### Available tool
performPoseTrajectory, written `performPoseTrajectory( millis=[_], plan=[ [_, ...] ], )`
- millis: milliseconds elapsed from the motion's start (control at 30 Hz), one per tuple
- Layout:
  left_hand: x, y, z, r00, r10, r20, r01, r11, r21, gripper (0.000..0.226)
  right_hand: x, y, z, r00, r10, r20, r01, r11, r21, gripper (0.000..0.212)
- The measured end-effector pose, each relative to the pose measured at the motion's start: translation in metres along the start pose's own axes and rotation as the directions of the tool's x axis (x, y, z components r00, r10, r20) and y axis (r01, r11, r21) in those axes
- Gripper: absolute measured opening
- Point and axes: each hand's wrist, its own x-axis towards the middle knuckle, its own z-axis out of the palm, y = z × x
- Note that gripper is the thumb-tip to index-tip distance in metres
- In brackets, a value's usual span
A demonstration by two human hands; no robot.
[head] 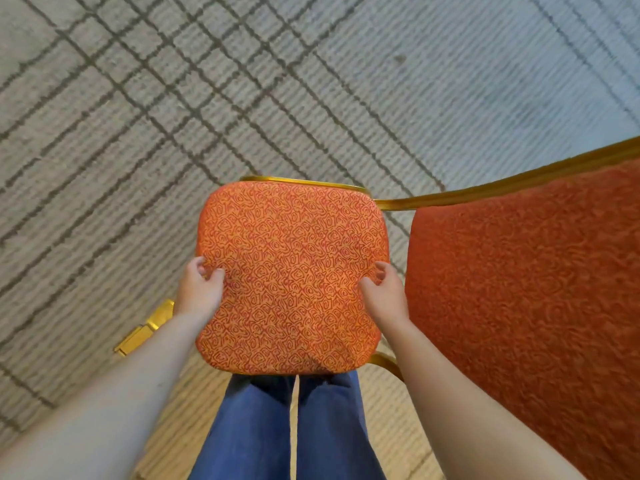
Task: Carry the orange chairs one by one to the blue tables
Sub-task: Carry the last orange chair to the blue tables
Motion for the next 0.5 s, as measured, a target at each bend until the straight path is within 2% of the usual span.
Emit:
performPoseTrajectory(
  millis=[167, 300, 500],
  plan=[
    [0.038, -0.026, 0.013, 0.993, 0.012, -0.116, -0.011, 1.0, 0.011, 0.069, 0.032, 0.016, 0.008, 1.0, -0.005, -0.03, 0.004, 1.0, -0.03, 0.063],
    [0.039, -0.021, 0.023, 0.985, 0.009, -0.171, -0.011, 1.0, -0.012, 0.044, 0.05, 0.032, 0.016, 0.999, 0.027, -0.035, -0.026, 0.999, 0.019, 0.068],
    [0.044, -0.03, 0.033, 0.973, -0.029, -0.231, 0.027, 1.0, -0.01, 0.059, 0.068, 0.052, 0.031, 0.99, 0.072, -0.124, -0.06, 0.993, 0.102, 0.054]
  ],
)
